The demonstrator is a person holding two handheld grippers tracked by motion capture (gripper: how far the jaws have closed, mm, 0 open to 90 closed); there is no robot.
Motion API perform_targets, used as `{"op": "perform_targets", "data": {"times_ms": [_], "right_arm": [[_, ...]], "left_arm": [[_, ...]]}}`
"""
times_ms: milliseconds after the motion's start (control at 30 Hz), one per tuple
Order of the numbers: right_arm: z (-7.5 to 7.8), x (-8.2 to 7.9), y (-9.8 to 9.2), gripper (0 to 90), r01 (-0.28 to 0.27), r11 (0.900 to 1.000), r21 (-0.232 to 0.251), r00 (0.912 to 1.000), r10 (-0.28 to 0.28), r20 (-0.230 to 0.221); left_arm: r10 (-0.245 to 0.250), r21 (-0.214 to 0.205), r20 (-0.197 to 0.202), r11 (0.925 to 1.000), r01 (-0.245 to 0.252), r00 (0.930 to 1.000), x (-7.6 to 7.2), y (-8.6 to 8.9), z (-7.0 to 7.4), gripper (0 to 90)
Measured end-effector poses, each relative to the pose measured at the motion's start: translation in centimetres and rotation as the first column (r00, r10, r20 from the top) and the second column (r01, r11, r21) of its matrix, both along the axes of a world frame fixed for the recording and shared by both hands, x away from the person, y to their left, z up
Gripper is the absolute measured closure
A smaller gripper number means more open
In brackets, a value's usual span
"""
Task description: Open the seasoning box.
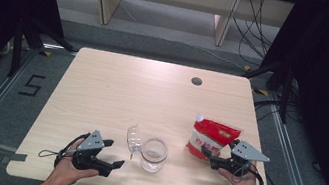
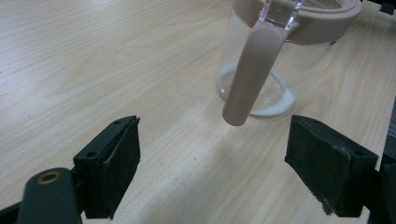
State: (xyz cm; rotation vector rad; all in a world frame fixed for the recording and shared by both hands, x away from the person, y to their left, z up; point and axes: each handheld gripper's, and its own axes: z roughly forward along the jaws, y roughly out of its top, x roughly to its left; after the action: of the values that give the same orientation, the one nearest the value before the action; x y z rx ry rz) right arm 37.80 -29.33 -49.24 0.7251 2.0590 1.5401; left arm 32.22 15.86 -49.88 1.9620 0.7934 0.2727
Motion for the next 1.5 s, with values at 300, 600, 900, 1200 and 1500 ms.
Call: {"op": "perform_targets", "data": {"times_ms": [300,600,900,1200,1500], "right_arm": [[0.0,-0.4,0.4,27.6,0.03,0.9995,0.011,0.9987,-0.03,-0.042],[0.0,-1.4,1.2,30.8,0.124,0.992,0.024,0.9914,-0.123,-0.044],[0.2,-2.4,2.7,31.2,0.257,0.9662,0.013,0.9651,-0.256,-0.054],[0.2,-3.2,3.7,31.7,0.357,0.934,0.015,0.9325,-0.355,-0.064],[0.2,-3.6,4.3,31.7,0.409,0.9126,0.01,0.9117,-0.408,-0.051]], "left_arm": [[0.001,0.002,0.01,1.0,-0.001,1.0,0.0,0.0,0.1,17.7],[-0.005,0.023,0.017,0.9997,0.005,0.9998,0.0,0.2,0.2,18.0],[-0.003,0.021,0.016,0.9998,0.002,0.9999,0.0,0.2,0.1,18.2],[-0.007,0.013,0.015,0.9999,0.007,0.9999,0.0,0.1,0.1,18.2],[-0.002,0.018,0.019,0.9998,0.001,0.9998,0.0,0.1,0.1,18.2]]}}
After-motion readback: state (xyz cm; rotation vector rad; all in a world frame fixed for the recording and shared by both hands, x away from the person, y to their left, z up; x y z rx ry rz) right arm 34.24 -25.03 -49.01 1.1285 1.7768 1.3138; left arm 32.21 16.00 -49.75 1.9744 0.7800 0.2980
